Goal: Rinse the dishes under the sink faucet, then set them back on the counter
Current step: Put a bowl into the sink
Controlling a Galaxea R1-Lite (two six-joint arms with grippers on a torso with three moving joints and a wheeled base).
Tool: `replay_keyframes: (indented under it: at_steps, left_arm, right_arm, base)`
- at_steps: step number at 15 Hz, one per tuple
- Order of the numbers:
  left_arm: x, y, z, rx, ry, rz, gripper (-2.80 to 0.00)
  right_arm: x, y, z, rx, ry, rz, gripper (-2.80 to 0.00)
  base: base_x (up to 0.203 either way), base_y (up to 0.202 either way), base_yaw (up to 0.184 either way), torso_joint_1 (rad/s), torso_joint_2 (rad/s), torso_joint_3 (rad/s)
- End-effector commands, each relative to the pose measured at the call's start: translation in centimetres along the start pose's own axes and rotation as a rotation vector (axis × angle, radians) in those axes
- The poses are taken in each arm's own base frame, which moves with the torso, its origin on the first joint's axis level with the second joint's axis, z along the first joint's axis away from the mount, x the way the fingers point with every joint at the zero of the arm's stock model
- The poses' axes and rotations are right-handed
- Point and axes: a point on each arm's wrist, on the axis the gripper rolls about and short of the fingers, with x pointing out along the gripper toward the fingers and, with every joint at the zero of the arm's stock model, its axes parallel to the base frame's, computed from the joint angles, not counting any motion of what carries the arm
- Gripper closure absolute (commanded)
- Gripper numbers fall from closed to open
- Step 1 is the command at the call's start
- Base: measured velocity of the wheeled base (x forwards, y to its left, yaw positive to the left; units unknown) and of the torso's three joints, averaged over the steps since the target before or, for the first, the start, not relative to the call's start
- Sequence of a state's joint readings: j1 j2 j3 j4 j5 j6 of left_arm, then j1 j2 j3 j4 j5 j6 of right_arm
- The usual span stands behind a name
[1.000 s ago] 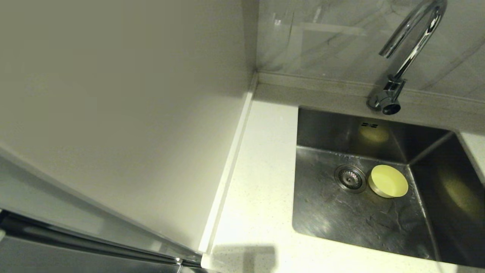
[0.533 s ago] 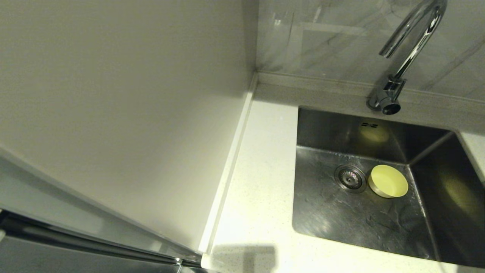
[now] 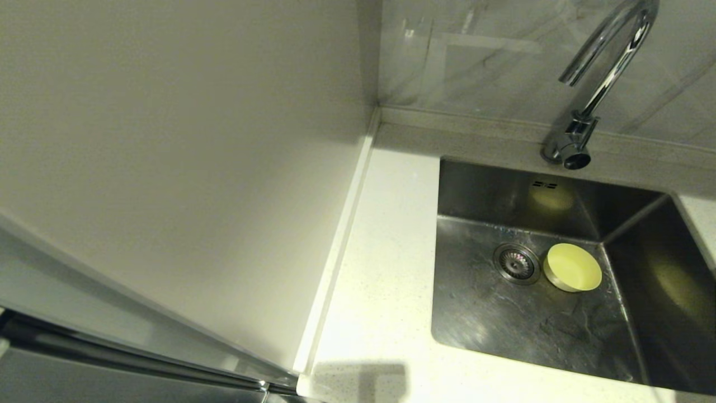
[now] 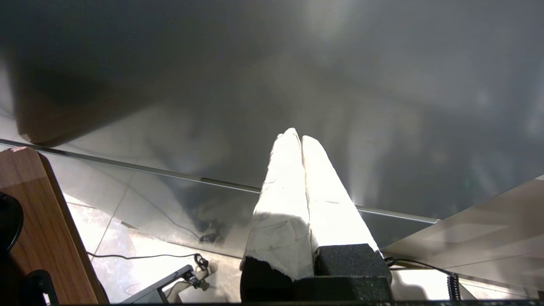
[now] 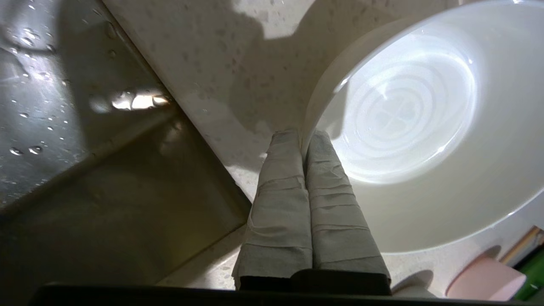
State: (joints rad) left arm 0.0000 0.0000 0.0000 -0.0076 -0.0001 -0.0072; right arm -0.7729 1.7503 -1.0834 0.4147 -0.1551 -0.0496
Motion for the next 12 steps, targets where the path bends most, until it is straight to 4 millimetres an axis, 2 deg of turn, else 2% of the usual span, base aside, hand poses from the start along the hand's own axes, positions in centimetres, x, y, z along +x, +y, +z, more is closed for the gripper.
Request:
replay_keyframes:
  at_steps: [1, 5, 9, 12]
  left_arm:
    - [0.0, 0.0, -0.1, 0.000, 0.003, 0.000, 0.00]
    - [0.0, 0.0, -0.1, 0.000, 0.003, 0.000, 0.00]
    - [0.0, 0.0, -0.1, 0.000, 0.003, 0.000, 0.00]
    - [0.0, 0.0, -0.1, 0.000, 0.003, 0.000, 0.00]
  right_arm:
    - [0.2, 0.5, 0.3, -0.013, -0.021, 0.018, 0.00]
    - [-1.2, 2.5, 0.8, -0.073, -0.083, 0.071, 0.00]
    - [-5.2, 6.5, 0.3, -0.196, -0.197, 0.182, 0.00]
    - [-8.1, 9.9, -1.7, -0.298, -0.243, 0.276, 0.00]
  base:
    - [0.000, 0.000, 0.000, 0.000, 0.00, 0.000]
    - [0.000, 0.000, 0.000, 0.000, 0.00, 0.000]
    - [0.000, 0.000, 0.000, 0.000, 0.00, 0.000]
    - [0.000, 0.000, 0.000, 0.000, 0.00, 0.000]
